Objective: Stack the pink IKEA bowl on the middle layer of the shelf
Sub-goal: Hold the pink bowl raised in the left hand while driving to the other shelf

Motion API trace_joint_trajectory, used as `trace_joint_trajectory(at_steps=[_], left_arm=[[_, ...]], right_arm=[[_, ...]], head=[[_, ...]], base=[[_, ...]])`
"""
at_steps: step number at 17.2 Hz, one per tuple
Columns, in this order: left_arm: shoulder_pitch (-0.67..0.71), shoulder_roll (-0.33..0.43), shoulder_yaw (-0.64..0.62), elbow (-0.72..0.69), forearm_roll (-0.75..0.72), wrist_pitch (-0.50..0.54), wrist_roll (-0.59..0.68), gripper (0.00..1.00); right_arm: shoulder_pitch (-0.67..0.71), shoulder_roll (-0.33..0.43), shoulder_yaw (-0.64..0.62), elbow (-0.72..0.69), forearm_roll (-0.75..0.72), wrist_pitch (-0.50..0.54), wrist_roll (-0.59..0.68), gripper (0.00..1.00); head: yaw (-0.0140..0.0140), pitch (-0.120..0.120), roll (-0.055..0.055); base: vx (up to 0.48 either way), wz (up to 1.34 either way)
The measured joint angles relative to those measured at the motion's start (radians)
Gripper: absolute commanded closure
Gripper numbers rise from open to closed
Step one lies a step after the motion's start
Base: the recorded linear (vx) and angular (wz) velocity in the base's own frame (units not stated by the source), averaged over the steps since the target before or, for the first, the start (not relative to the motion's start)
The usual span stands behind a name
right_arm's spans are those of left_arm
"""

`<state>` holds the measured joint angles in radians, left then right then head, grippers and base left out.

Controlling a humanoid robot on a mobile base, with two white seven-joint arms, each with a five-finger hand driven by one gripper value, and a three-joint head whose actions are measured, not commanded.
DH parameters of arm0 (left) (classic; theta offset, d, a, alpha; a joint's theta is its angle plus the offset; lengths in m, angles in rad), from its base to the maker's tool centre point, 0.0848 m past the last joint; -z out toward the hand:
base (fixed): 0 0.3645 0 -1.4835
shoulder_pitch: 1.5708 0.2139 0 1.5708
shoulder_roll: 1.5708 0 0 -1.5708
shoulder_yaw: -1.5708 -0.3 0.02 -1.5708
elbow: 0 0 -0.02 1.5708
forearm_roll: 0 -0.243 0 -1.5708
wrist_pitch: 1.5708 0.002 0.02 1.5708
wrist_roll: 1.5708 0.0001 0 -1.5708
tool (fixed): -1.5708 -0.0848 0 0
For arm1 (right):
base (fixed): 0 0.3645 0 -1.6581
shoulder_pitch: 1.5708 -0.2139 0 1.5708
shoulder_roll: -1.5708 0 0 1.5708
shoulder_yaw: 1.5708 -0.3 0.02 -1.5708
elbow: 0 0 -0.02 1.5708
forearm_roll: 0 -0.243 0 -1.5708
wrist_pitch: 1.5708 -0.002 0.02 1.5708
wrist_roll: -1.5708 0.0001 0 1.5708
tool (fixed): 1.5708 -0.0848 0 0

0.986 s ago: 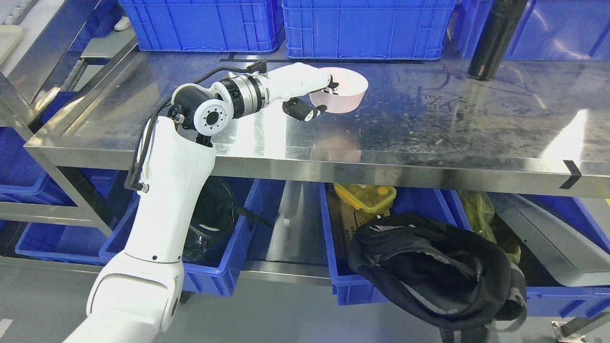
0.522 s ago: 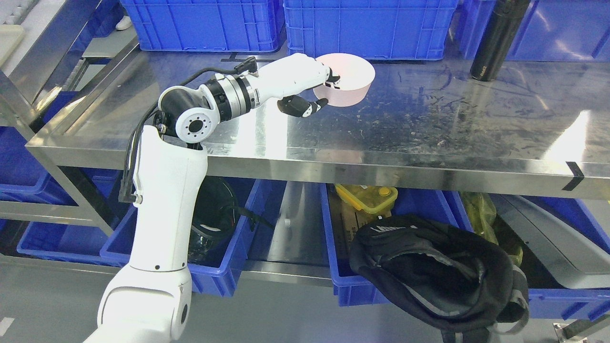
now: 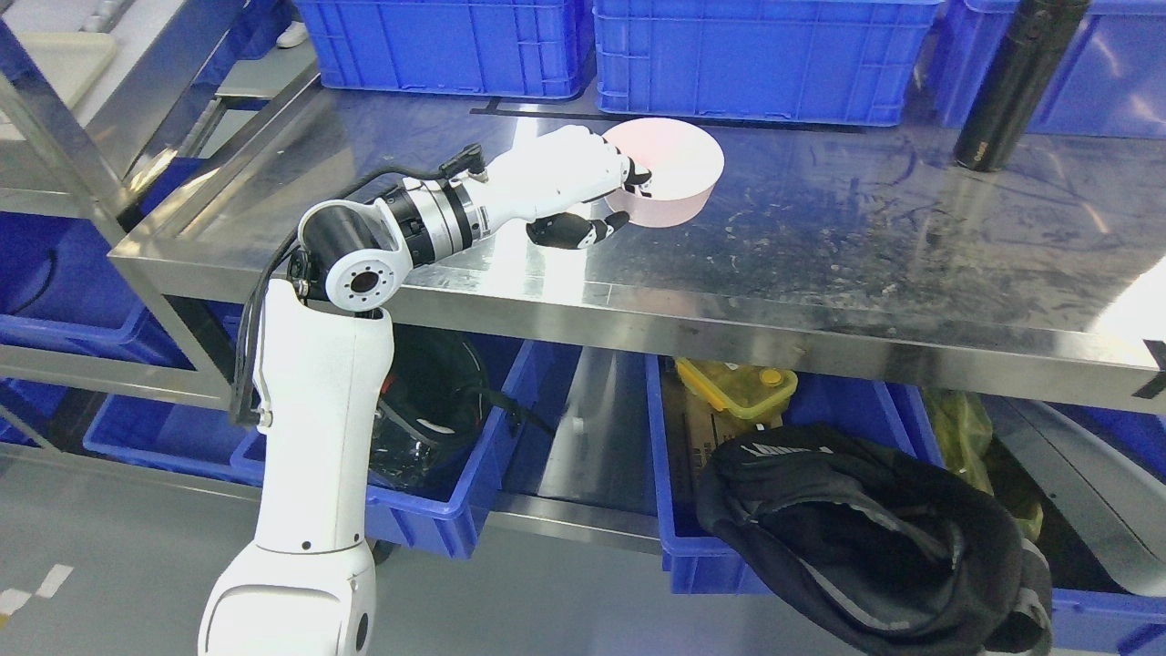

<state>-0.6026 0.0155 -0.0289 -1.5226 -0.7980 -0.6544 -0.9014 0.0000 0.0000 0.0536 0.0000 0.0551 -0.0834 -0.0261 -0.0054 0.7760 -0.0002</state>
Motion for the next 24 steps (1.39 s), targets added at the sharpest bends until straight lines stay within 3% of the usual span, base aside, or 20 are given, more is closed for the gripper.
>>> trace_joint_trajectory(at_steps=[6,24], left_arm=[[0.015,-0.007,0.005,-0.019,0.018,-0.030,0.024,0.99],[0.003,-0.014,-0.024,-0.038,0.063,-0.066,0.061,0.98]], right_arm=[[0.000,0.000,0.000,0.000,0.000,0.000,-0.001,0.00],[0.000,0.000,0.000,0.000,0.000,0.000,0.000,0.00]], head=[[0.0000,0.000,0.000],[0.0000,0.000,0.000]], base=[[0.006,0.80],[0.025,1.37]])
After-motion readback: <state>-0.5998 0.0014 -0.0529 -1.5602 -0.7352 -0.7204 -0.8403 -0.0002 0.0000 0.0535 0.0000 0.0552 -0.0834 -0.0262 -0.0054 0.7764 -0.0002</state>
